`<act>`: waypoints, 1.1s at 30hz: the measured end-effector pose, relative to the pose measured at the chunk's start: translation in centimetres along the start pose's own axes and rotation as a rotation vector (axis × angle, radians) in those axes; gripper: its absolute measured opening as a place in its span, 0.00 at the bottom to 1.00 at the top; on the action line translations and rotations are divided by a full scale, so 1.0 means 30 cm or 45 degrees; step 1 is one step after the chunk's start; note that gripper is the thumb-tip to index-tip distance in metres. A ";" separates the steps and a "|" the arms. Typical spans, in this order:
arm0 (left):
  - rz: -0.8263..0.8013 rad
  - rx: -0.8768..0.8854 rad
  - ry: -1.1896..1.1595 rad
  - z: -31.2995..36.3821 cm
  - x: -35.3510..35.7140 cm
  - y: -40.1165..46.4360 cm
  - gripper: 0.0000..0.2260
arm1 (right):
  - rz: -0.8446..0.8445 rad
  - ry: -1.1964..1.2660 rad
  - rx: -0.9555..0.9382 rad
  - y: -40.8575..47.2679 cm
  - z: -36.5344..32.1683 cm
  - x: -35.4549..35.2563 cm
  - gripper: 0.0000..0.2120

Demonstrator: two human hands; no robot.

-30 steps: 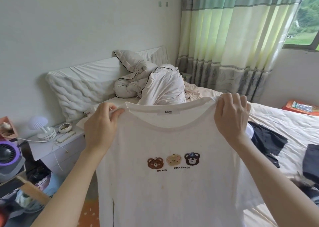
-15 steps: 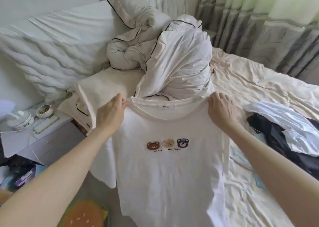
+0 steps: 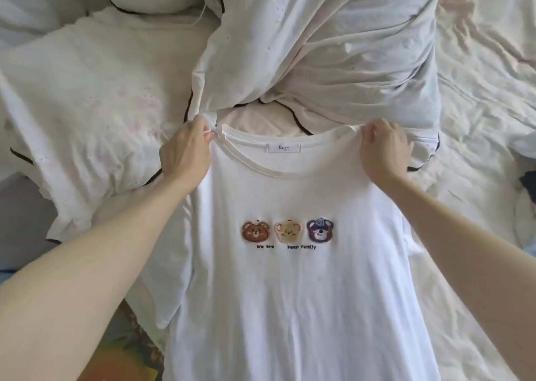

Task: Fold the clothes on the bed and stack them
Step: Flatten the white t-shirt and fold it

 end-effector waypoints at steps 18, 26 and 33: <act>-0.168 0.100 0.111 -0.228 0.439 0.103 0.10 | -0.230 -0.312 0.020 0.081 0.029 0.458 0.14; -0.374 0.004 -0.062 -0.281 0.250 -0.039 0.17 | -0.314 -0.191 -0.339 -0.272 -0.146 0.359 0.21; -0.500 -0.379 -0.272 -0.504 0.066 -0.263 0.14 | -0.590 0.030 -0.615 -0.747 -0.374 0.324 0.22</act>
Point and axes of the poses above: each hand's wrist, its own y-axis towards the middle knuckle, its own x-axis out of the palm, z = x × y, the point moved 5 cm from there along y, towards the middle knuckle, and after that the axes turned 12 degrees about -y, right-handed, at the moved point
